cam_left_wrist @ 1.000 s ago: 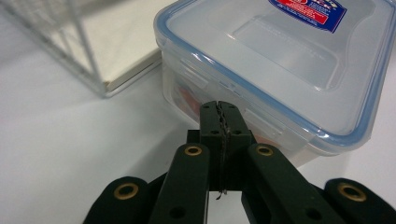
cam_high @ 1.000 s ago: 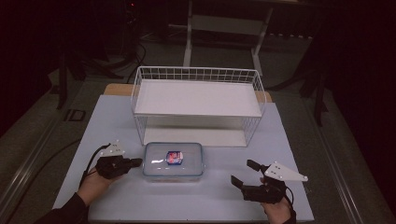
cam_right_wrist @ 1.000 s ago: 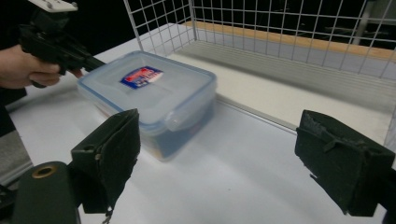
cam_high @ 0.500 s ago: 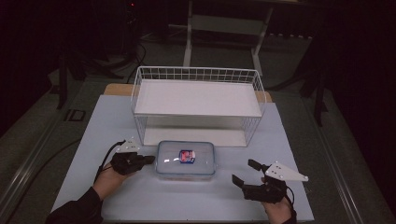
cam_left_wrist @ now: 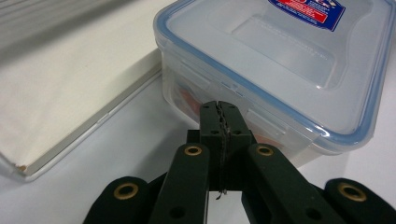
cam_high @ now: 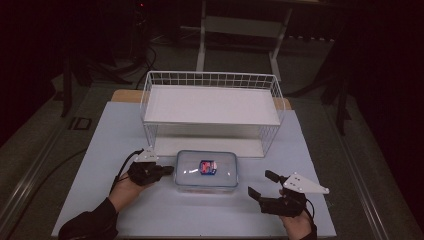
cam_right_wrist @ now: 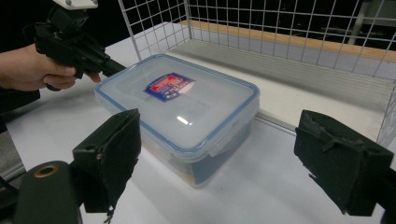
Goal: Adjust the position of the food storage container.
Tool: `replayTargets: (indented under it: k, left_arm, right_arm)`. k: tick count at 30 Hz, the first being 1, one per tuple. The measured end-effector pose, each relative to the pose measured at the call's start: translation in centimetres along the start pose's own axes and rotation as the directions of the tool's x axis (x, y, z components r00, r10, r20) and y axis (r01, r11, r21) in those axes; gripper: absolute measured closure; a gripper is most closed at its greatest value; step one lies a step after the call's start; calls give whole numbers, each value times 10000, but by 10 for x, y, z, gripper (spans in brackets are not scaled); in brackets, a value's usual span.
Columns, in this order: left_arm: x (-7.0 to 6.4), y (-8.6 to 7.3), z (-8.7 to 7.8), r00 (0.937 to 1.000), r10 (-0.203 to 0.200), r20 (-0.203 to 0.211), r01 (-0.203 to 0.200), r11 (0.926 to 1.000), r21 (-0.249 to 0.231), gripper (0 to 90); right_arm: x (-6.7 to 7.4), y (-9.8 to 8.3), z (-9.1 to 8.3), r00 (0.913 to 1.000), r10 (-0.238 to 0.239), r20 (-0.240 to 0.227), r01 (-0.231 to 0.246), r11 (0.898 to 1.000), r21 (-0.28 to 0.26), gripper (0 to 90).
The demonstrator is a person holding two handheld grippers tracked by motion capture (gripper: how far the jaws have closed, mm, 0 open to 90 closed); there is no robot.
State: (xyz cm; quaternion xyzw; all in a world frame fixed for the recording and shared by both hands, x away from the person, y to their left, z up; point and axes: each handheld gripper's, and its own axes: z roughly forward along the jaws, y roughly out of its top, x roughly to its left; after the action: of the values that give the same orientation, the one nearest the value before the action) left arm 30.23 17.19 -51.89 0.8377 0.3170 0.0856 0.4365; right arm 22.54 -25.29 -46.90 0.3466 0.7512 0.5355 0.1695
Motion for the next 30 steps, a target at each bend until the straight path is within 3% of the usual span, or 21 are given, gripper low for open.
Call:
replayTargets:
  k: [6,11,13,14,15,18,19,22,24,26,27,30]
  left_arm:
    - [-1,3,5,10000,-21,2,21,10000,-33,890]
    - [1,3,-5,9997,-247,-1,247,9990,-367,806]
    - [1,5,-12,9992,-399,43,401,9977,-539,702]
    - [1,5,-15,9991,-419,34,420,9971,-627,702]
    - [0,7,-23,9978,-606,267,628,9939,-903,596]
    - [-3,10,-31,9958,-802,438,848,9895,-1169,421]
    - [-7,11,-38,9954,-818,490,883,9848,-1499,357]
    - [-10,14,-42,9926,-895,816,1012,9832,-1518,133]
    - [-12,14,-46,9930,-923,732,1037,9799,-1706,97]
    - [-13,15,-48,9919,-990,796,1122,9767,-1831,4]
    - [-13,17,-49,9898,-1188,789,1316,9742,-1834,3]
    - [-13,18,-48,9887,-1269,802,1401,9717,-1903,3]
  right_arm:
    - [0,-1,2,10000,-23,-36,23,10000,40,146]
    - [0,-2,2,9999,10,-113,-10,10000,26,146]
    - [0,-2,2,9998,-101,-149,101,9999,44,146]
    - [0,-2,2,9998,-101,-149,101,9999,44,146]
    - [1,-1,2,9995,-226,-222,226,9997,2,143]
    - [3,0,2,9988,-467,-110,467,9989,-15,142]
    - [4,0,1,9987,-509,-92,508,9987,-93,142]
    - [4,1,1,9984,-559,55,560,9983,-164,141]
    - [4,1,0,9983,-539,199,544,9982,-247,139]
    - [3,1,-1,9977,-550,387,565,9977,-371,138]
    - [3,1,-3,9971,-586,493,610,9970,-484,139]
    - [5,2,-5,9928,-898,797,946,9938,-584,138]
